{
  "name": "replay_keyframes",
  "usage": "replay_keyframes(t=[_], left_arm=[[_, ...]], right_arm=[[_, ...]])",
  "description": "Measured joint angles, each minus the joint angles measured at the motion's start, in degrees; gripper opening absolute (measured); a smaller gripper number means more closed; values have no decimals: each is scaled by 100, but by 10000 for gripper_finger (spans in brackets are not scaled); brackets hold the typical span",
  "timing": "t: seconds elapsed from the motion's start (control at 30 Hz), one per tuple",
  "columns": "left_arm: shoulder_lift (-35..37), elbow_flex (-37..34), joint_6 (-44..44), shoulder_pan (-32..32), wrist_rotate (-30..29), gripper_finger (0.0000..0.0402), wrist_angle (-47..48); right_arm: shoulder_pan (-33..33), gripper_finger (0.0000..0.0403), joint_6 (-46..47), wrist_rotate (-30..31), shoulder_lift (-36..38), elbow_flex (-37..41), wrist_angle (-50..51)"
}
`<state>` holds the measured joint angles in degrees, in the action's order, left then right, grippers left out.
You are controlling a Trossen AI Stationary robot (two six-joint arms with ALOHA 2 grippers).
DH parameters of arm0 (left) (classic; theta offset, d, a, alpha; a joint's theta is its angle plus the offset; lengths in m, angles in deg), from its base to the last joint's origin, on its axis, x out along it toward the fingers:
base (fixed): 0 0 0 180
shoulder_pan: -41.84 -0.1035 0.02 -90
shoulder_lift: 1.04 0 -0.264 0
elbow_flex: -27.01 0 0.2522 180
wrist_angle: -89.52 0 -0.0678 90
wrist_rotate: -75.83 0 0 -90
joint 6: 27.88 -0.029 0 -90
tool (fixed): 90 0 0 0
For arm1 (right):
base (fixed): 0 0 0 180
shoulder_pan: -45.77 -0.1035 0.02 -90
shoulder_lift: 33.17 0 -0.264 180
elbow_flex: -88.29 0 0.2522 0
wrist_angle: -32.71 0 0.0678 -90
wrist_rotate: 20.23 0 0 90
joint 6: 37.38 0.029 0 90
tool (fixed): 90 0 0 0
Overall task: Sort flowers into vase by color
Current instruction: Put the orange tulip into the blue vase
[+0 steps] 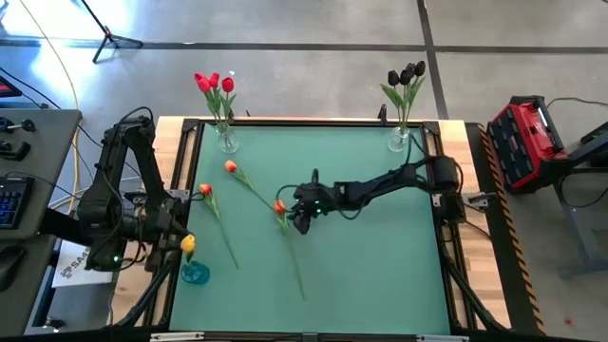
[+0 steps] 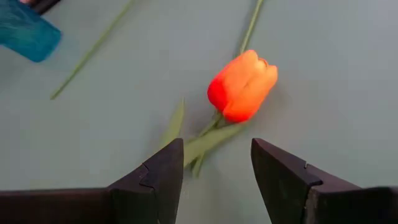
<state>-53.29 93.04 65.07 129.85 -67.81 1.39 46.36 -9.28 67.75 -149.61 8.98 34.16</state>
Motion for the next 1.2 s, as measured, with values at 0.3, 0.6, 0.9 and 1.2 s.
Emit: replay_keyframes(t=[0.3, 0.6, 0.9, 1.2], left_arm=[[278, 0, 160, -447, 419, 117, 472], [277, 0, 625, -709, 470, 117, 756], [278, 0, 753, -1037, 465, 117, 811], [276, 0, 742, -1309, 727, 117, 912]], right_arm=[[184, 177, -1129, 427, -324, -1487, 582], [498, 177, -1522, 193, -1513, -3514, 1780], [657, 177, -1419, 241, -2790, -5181, 2731], [705, 177, -1524, 244, -3099, -5450, 3137]])
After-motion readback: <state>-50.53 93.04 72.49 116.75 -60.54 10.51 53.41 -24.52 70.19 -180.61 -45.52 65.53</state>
